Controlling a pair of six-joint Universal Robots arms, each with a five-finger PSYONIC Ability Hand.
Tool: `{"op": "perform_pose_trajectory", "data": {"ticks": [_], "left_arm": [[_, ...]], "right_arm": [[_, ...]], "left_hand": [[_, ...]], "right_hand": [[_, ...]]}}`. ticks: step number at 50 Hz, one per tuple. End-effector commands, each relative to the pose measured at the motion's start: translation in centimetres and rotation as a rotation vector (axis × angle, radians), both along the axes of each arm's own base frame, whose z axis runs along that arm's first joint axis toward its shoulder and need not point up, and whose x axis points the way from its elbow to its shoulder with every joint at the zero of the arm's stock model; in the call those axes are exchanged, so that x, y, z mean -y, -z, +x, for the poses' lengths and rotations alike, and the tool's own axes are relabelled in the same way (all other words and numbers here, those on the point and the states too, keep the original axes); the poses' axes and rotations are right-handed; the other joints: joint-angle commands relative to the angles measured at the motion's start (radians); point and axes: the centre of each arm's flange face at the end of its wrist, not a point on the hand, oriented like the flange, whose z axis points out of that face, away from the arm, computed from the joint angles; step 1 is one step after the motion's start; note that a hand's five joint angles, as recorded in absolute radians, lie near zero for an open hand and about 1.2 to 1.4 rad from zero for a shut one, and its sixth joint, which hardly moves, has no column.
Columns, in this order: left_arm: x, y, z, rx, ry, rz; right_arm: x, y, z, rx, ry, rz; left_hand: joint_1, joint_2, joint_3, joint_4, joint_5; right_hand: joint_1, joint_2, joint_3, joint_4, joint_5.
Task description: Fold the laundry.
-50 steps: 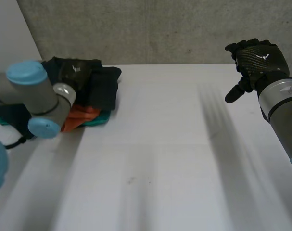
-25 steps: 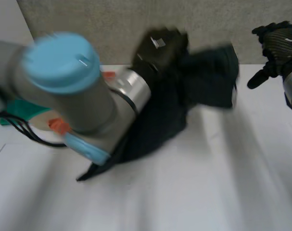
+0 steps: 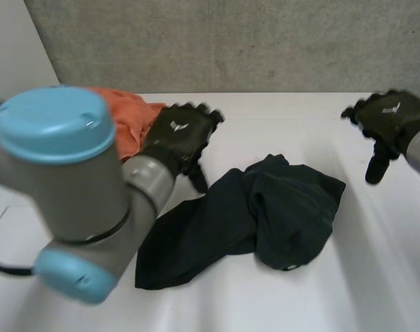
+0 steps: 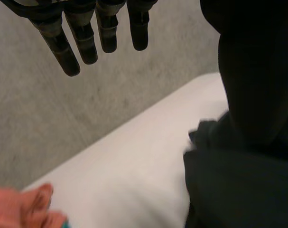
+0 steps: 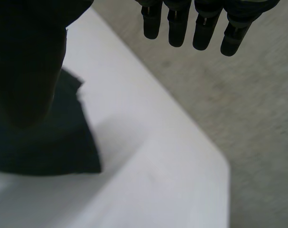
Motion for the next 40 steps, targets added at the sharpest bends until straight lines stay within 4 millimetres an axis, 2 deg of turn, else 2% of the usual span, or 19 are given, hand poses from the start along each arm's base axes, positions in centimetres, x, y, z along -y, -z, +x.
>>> {"op": "perform_pose_trajectory", "data": {"ticks": [1, 4, 9, 17, 20, 21, 23, 24, 25, 26, 30, 31, 32, 33, 35, 36, 37, 39, 40], "left_arm": [[-2.3, 3.9, 3.1, 0.086, -0.019, 0.106], [-2.6, 5.7, 3.5, 0.103, -0.022, 0.122], [-2.3, 8.7, 3.2, 0.124, -0.018, 0.13], [-1.3, 11.2, 1.6, 0.137, 0.008, 0.145], [-0.8, 12.2, 1.0, 0.144, 0.015, 0.151], [-0.3, 12.8, 0.4, 0.151, 0.017, 0.148], [0.2, 13.3, -0.1, 0.16, 0.016, 0.143], [0.4, 13.4, -0.3, 0.162, 0.015, 0.138], [0.9, 13.6, -0.6, 0.166, 0.012, 0.133], [1.0, 13.6, -0.8, 0.167, 0.011, 0.129], [1.5, 12.6, -1.2, 0.153, -0.007, 0.093], [1.6, 12.3, -1.2, 0.148, -0.013, 0.085], [1.6, 11.5, -1.2, 0.136, -0.018, 0.07], [1.7, 9.0, -1.1, 0.085, -0.031, 0.032], [1.5, 6.0, -0.7, 0.03, -0.046, -0.016], [1.3, 4.5, -0.4, 0.001, -0.054, -0.036], [0.8, 2.0, 0.1, -0.062, -0.059, -0.058], [0.1, -0.3, 0.7, -0.139, -0.065, -0.062], [-0.3, -1.2, 1.1, -0.176, -0.063, -0.053]], "right_arm": [[-2.3, 3.0, 1.2, 0.173, -0.009, 0.167], [-4.1, 4.7, 2.5, 0.264, -0.074, 0.262], [-6.3, 7.0, 2.9, 0.296, -0.109, 0.382], [-6.4, 9.1, 3.2, 0.291, -0.112, 0.375], [-6.3, 9.5, 3.4, 0.287, -0.111, 0.372], [-6.0, 9.6, 3.4, 0.287, -0.105, 0.36], [-5.8, 9.5, 3.3, 0.286, -0.098, 0.346], [-5.6, 9.4, 3.2, 0.283, -0.097, 0.334], [-5.6, 9.4, 3.2, 0.282, -0.097, 0.33], [-5.5, 9.4, 3.3, 0.284, -0.099, 0.327], [-5.2, 8.4, 3.3, 0.273, -0.112, 0.291], [-5.1, 8.0, 3.3, 0.267, -0.117, 0.272], [-5.0, 6.7, 3.3, 0.251, -0.133, 0.218], [-4.9, 5.7, 3.3, 0.24, -0.145, 0.175], [-4.8, 4.1, 3.3, 0.21, -0.169, 0.105], [-4.7, 2.5, 3.2, 0.171, -0.184, 0.044], [-4.6, 1.5, 3.1, 0.149, -0.189, 0.007], [-4.0, -0.2, 2.7, 0.109, -0.185, -0.051], [-3.1, -1.7, 2.2, 0.075, -0.174, -0.104]], "left_hand": [[-0.035, -0.016, -0.025, -0.017, -0.018], [-0.029, -0.01, -0.019, -0.011, -0.012], [-0.015, 0.005, -0.005, 0.004, 0.003], [0.073, 0.092, 0.083, 0.092, 0.09], [0.237, 0.256, 0.247, 0.256, 0.255], [0.383, 0.402, 0.393, 0.402, 0.401], [0.595, 0.614, 0.605, 0.613, 0.612], [0.732, 0.752, 0.742, 0.751, 0.75], [1.004, 1.024, 1.014, 1.023, 1.022], [1.126, 1.145, 1.136, 1.145, 1.144], [1.15, 1.17, 1.16, 1.169, 1.168], [1.15, 1.17, 1.16, 1.169, 1.168], [1.15, 1.17, 1.16, 1.169, 1.168], [1.15, 1.17, 1.16, 1.169, 1.168], [1.15, 1.17, 1.16, 1.169, 1.168], [1.15, 1.17, 1.16, 1.169, 1.168], [1.15, 1.17, 1.16, 1.169, 1.168], [1.15, 1.17, 1.16, 1.169, 1.168], [1.15, 1.17, 1.16, 1.169, 1.168]], "right_hand": [[-0.052, -0.036, -0.028, -0.03, -0.04], [-0.052, -0.036, -0.028, -0.03, -0.04], [-0.052, -0.036, -0.028, -0.03, -0.04], [-0.019, -0.003, 0.004, 0.003, -0.007], [0.291, 0.307, 0.315, 0.313, 0.304], [0.548, 0.564, 0.572, 0.571, 0.561], [0.791, 0.807, 0.814, 0.813, 0.803], [1.007, 1.023, 1.031, 1.029, 1.019], [1.105, 1.121, 1.129, 1.127, 1.117], [1.169, 1.185, 1.193, 1.191, 1.181], [1.169, 1.185, 1.193, 1.192, 1.182], [1.169, 1.185, 1.193, 1.192, 1.182], [1.169, 1.185, 1.193, 1.192, 1.182], [1.169, 1.185, 1.193, 1.192, 1.182], [1.169, 1.185, 1.193, 1.192, 1.182], [1.169, 1.185, 1.193, 1.192, 1.182], [1.169, 1.185, 1.193, 1.192, 1.182], [1.169, 1.185, 1.193, 1.192, 1.182], [1.169, 1.185, 1.193, 1.192, 1.182]]}}
